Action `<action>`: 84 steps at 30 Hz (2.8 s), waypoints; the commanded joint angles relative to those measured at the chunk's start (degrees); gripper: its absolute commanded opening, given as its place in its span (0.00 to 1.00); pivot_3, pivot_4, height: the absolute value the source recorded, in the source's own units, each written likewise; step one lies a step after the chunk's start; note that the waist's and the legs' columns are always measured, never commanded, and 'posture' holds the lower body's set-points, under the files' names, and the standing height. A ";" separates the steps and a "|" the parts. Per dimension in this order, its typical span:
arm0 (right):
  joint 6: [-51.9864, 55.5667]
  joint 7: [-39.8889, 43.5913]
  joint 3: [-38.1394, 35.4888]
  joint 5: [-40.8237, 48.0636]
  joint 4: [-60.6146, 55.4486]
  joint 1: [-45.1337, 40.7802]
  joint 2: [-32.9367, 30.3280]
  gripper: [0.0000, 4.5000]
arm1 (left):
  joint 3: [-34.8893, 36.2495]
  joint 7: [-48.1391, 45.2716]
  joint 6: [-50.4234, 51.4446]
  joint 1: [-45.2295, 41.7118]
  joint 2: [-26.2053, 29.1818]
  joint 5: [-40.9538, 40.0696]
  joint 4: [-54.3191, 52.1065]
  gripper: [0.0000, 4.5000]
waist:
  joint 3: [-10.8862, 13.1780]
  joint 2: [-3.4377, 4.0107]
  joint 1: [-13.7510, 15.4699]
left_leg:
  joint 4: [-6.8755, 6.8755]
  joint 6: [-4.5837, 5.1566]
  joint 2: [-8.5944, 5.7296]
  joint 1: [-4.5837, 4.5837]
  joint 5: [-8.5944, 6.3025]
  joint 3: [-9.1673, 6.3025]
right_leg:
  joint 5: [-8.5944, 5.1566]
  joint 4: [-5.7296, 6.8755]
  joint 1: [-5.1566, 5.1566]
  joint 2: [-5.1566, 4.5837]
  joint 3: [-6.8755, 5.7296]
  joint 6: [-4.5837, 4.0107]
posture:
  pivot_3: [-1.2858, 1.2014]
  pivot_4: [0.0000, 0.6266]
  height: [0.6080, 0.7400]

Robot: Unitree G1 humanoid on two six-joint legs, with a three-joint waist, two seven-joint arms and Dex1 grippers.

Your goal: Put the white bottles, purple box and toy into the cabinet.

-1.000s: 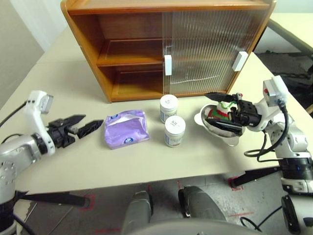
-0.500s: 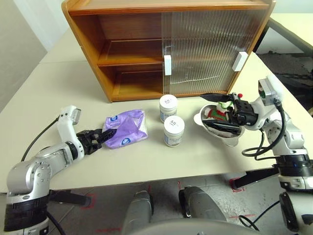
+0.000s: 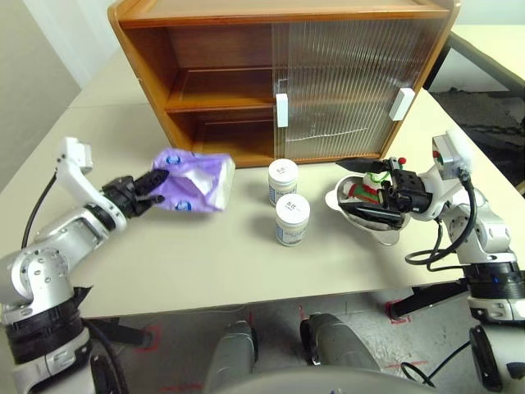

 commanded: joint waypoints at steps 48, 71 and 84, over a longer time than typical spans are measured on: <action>-0.05 -2.06 0.15 -0.66 -1.11 -0.22 1.18 1.00 | -11.29 14.73 -30.46 -34.90 -13.27 10.67 26.94 0.98 | 0.27 -0.45 -0.50 | 0.23 0.28 -0.56 0.92 0.05 0.31 | -0.36 -0.17 1.27 0.49 0.08 1.08 | 0.45 0.10 1.00; 0.26 -1.84 0.79 -0.62 -1.72 1.22 1.59 1.00 | -23.80 -0.39 -33.96 -9.30 -2.95 21.34 3.06 0.48 | 0.28 -0.45 0.47 | 0.29 0.23 -0.60 0.90 -0.01 -0.33 | -0.36 -0.17 1.28 0.38 0.24 1.04 | 0.46 0.14 1.00; 0.37 -2.57 0.72 -0.95 -2.05 2.41 1.43 1.00 | -29.77 2.48 -45.88 -26.47 -5.68 37.14 31.68 0.01 | 0.27 -0.44 0.66 | 0.21 0.28 -0.33 0.12 -0.12 -0.31 | -0.05 -0.25 0.53 0.36 0.21 0.50 | 0.45 0.14 1.00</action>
